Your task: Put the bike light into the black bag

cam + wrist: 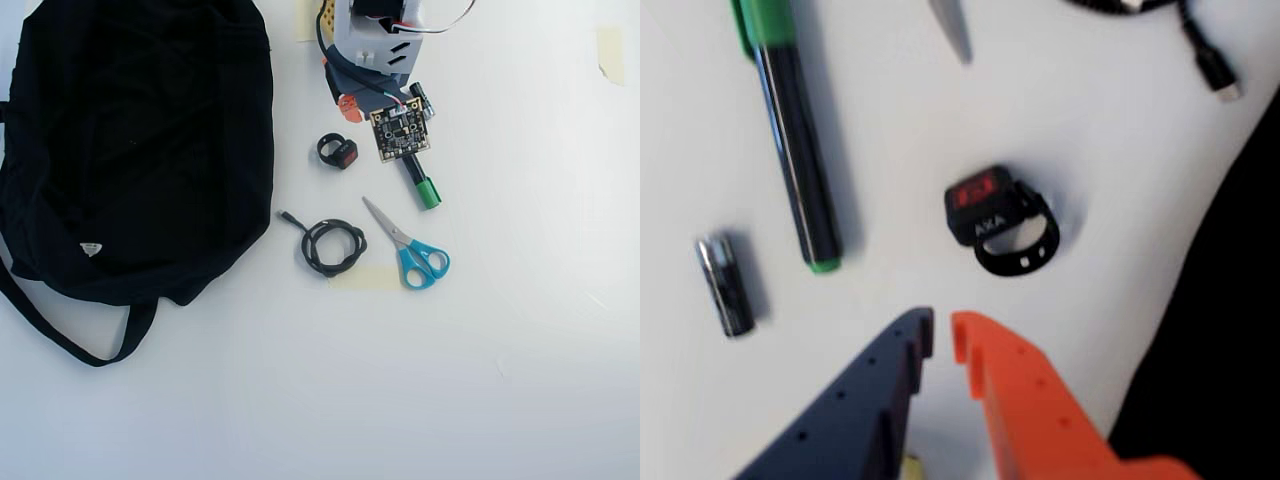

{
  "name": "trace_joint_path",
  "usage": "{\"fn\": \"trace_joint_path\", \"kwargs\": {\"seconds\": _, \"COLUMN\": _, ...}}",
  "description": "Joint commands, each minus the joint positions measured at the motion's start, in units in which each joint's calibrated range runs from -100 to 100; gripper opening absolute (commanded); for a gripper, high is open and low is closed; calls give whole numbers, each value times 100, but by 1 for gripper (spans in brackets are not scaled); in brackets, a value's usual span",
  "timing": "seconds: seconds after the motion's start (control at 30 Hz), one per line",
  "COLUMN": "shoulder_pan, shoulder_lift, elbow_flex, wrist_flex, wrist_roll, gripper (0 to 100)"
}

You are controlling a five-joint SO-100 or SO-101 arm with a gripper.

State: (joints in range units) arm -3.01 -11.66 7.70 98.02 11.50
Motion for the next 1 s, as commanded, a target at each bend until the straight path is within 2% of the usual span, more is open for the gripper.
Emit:
{"fn": "trace_joint_path", "kwargs": {"seconds": 0.0, "shoulder_pan": 39, "shoulder_lift": -103, "elbow_flex": 65, "wrist_flex": -173, "wrist_roll": 266, "gripper": 2}}
{"fn": "trace_joint_path", "kwargs": {"seconds": 0.23, "shoulder_pan": 294, "shoulder_lift": -112, "elbow_flex": 847, "wrist_flex": -1189, "wrist_roll": 738, "gripper": 3}}
{"fn": "trace_joint_path", "kwargs": {"seconds": 0.3, "shoulder_pan": 339, "shoulder_lift": -112, "elbow_flex": 1053, "wrist_flex": -1353, "wrist_roll": 822, "gripper": 6}}
{"fn": "trace_joint_path", "kwargs": {"seconds": 0.67, "shoulder_pan": 443, "shoulder_lift": -211, "elbow_flex": 1754, "wrist_flex": -1430, "wrist_roll": 1073, "gripper": 19}}
{"fn": "trace_joint_path", "kwargs": {"seconds": 0.77, "shoulder_pan": 466, "shoulder_lift": -211, "elbow_flex": 1835, "wrist_flex": -1456, "wrist_roll": 1162, "gripper": 18}}
{"fn": "trace_joint_path", "kwargs": {"seconds": 0.97, "shoulder_pan": 645, "shoulder_lift": -211, "elbow_flex": 2383, "wrist_flex": -2249, "wrist_roll": 1372, "gripper": 18}}
